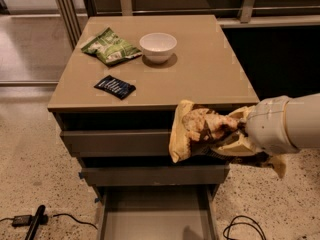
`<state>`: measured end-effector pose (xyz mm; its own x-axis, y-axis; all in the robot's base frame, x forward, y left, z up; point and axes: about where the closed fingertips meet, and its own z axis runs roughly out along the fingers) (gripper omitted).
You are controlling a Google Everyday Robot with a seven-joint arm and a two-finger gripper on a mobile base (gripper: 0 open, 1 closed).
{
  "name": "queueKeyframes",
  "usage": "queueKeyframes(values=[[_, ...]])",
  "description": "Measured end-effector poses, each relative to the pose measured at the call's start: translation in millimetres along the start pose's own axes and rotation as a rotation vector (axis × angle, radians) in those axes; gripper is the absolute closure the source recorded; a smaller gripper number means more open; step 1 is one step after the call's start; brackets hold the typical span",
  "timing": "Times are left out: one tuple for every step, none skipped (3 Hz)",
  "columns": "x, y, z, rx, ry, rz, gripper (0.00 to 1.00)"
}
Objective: Place brown chip bag into bottom drawer
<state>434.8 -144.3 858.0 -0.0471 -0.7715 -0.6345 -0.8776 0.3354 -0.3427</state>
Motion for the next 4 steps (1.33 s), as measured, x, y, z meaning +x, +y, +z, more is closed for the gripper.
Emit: queueKeyframes(values=[[7.7, 36.4, 42.6, -0.088, -0.025, -0.015, 1.00], [25.1, 60.2, 79.2, -0.129, -0.047, -0.024, 1.00], [57.9, 73.6, 115.2, -0.133, -0.066, -0.020, 1.00], [82.1, 80.6, 142.9, -0.145, -0.051, -0.003, 1.00]])
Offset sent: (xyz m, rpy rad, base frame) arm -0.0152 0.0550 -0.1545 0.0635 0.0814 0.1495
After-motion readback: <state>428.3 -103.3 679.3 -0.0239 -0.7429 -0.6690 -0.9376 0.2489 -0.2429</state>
